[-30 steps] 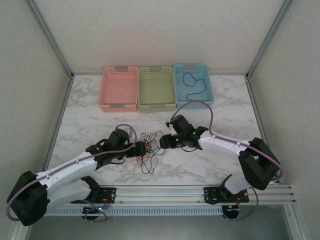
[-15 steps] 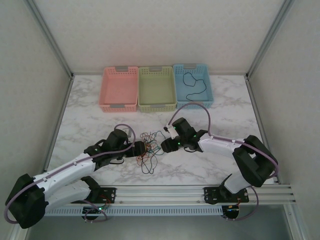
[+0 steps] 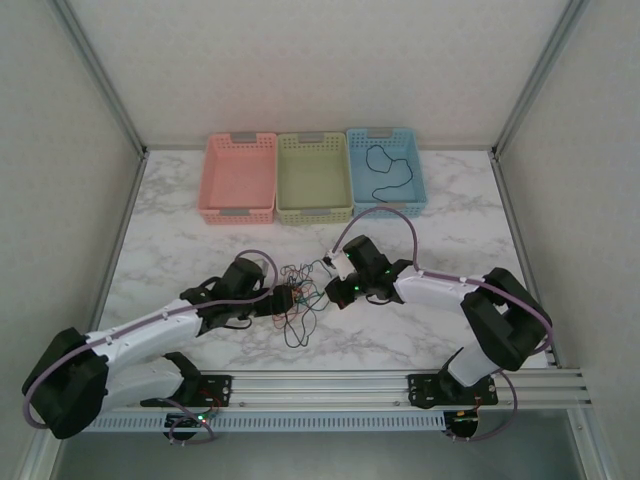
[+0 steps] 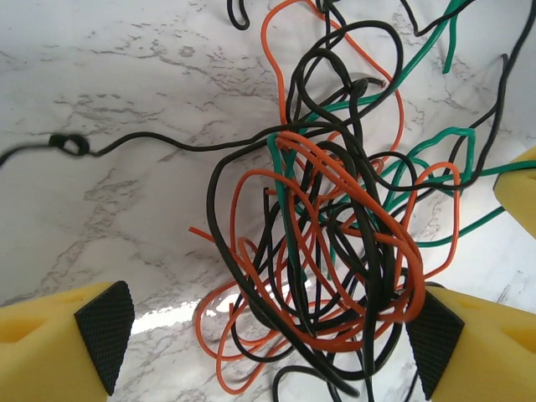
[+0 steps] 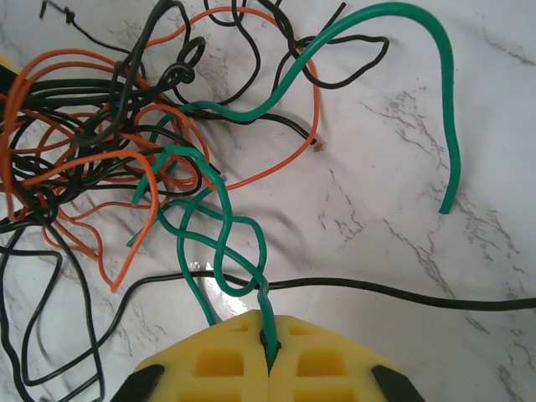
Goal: Untangle the cables
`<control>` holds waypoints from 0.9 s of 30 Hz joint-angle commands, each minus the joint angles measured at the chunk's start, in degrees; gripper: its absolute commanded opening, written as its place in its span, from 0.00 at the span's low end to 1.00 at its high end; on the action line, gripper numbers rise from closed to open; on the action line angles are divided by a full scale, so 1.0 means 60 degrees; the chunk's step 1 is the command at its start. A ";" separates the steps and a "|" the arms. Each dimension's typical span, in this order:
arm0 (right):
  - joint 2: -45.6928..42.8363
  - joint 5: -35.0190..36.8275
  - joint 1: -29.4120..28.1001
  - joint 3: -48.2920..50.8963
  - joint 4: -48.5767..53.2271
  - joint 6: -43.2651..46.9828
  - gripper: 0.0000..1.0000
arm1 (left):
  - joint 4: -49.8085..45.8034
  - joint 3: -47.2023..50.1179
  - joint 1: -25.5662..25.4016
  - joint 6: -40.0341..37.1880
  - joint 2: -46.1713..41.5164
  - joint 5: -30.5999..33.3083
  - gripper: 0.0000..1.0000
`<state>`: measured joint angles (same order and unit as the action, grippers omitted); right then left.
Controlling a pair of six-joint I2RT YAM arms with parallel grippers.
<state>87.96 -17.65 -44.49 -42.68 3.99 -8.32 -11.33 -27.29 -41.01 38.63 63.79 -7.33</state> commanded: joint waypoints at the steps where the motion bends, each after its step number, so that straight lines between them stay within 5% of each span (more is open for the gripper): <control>1: -0.0440 0.0261 0.0040 -0.0160 0.0295 0.0097 0.00 | 0.0520 -0.0107 0.0083 0.0021 0.0231 -0.0210 0.86; 11: -0.0964 0.0198 0.0036 -0.0044 0.0670 0.0089 0.00 | 0.1263 -0.0650 0.0068 0.0153 0.1279 -0.0605 0.89; 23: -0.0884 -0.0104 0.0038 0.0125 0.0557 -0.0066 0.00 | 0.1698 -0.0814 -0.0094 -0.0036 0.2435 -0.0550 0.78; 27: -0.0942 -0.0111 0.0033 0.0187 0.0708 -0.0035 0.00 | 0.1903 -0.0799 -0.0107 -0.0016 0.2709 -0.0682 0.59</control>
<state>83.44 -18.11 -44.49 -42.65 6.92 -8.29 -1.21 -30.87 -41.21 39.09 79.11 -10.44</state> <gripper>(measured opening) 0.043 0.639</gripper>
